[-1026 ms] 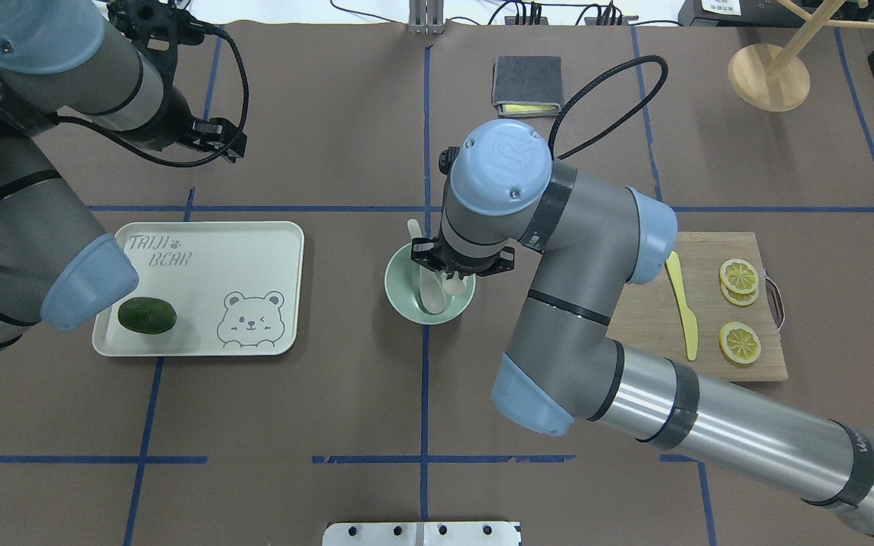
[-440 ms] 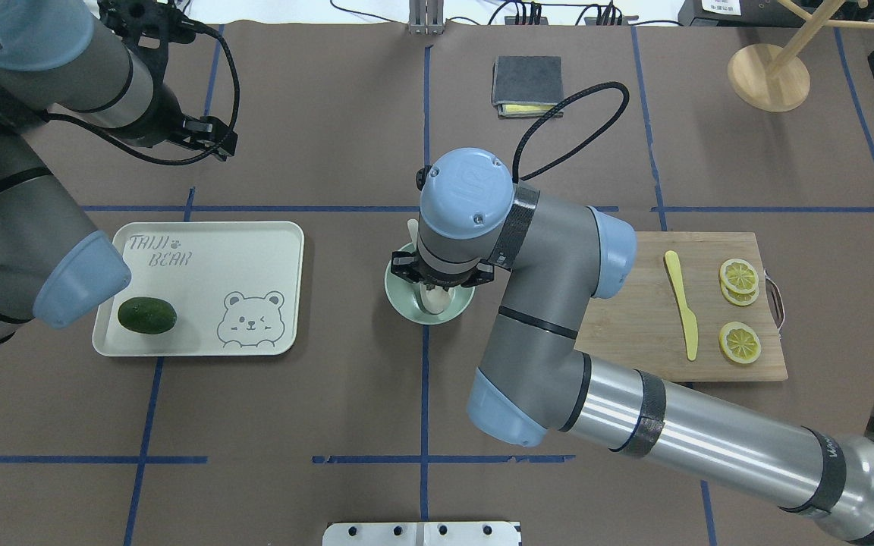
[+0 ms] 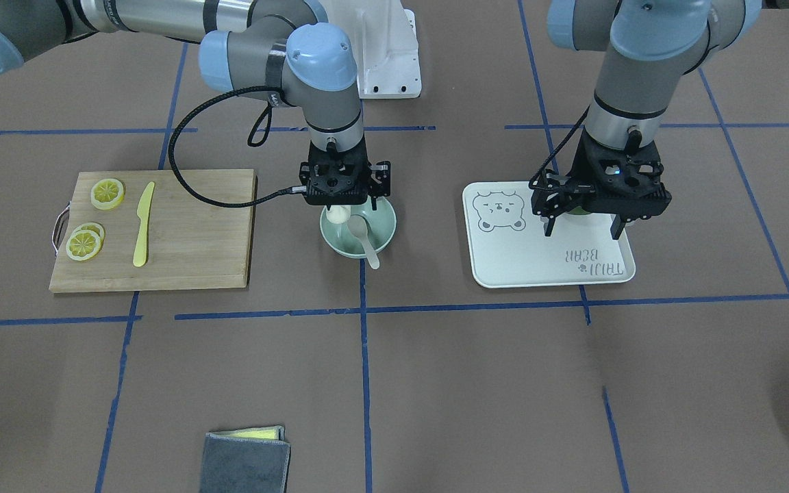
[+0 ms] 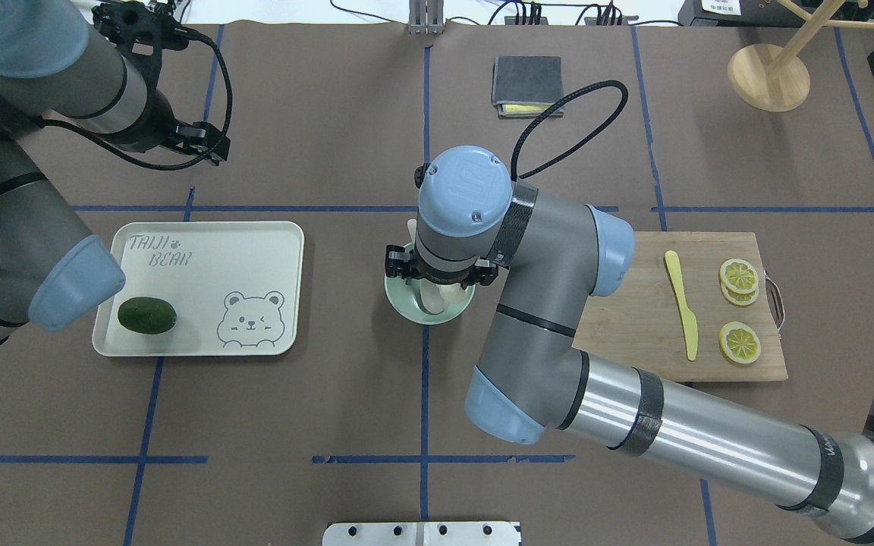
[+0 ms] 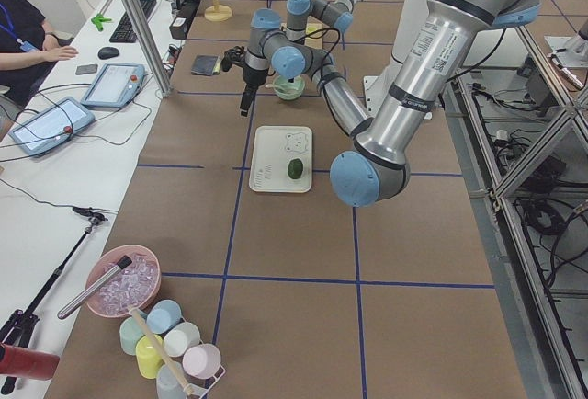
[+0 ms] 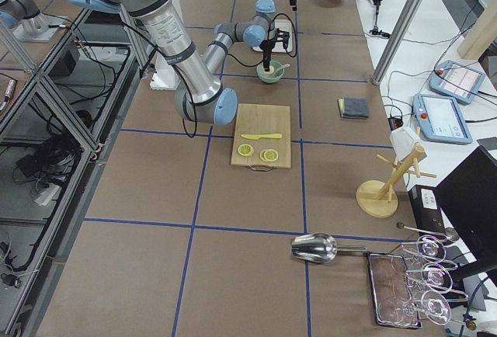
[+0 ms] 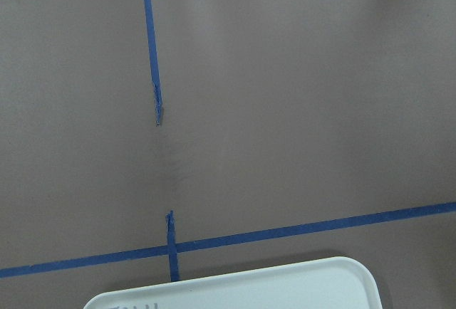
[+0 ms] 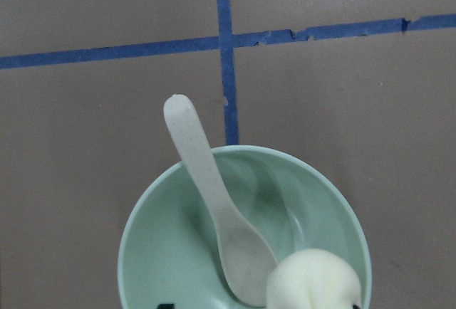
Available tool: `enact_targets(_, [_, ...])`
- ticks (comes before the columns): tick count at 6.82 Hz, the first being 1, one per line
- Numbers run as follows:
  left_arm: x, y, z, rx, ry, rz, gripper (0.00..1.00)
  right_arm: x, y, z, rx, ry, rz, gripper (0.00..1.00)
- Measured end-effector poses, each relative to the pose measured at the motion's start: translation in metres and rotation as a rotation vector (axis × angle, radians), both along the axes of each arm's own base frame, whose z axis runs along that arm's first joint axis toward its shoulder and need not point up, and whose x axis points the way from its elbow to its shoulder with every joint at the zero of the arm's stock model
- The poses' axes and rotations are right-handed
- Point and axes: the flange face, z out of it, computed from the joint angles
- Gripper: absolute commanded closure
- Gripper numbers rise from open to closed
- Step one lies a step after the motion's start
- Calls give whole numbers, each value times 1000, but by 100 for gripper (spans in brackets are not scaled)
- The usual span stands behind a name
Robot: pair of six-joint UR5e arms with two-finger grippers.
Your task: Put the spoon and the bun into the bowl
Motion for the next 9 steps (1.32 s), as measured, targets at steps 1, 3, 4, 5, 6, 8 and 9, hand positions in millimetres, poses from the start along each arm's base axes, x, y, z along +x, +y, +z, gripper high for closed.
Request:
enact_targets(1, [0, 0, 2, -2, -1, 0, 0, 1, -2, -5, 3, -6, 3, 0])
enact_targets(3, [-1, 0, 5, -5, -5, -1, 0, -4, -7, -17, 7, -11, 6, 0])
enact_targets(4, [-1, 0, 5, -5, -5, -1, 0, -8, -10, -22, 5, -10, 7, 0])
enact_targets(5, [-2, 0, 5, -6, -4, -2, 0, -8, -13, -25, 5, -9, 10, 0])
enact_targets(6, [-9, -3, 5, -4, -4, -6, 0, 1, -21, -27, 5, -8, 19, 0])
enact_targets(8, [-51, -16, 21, 6, -10, 28, 0, 67, -42, -6, 18, 16, 6, 0])
enact_targets(9, [-94, -26, 42, 16, -14, 72, 0, 116, -51, 24, 42, 29, -24, 0])
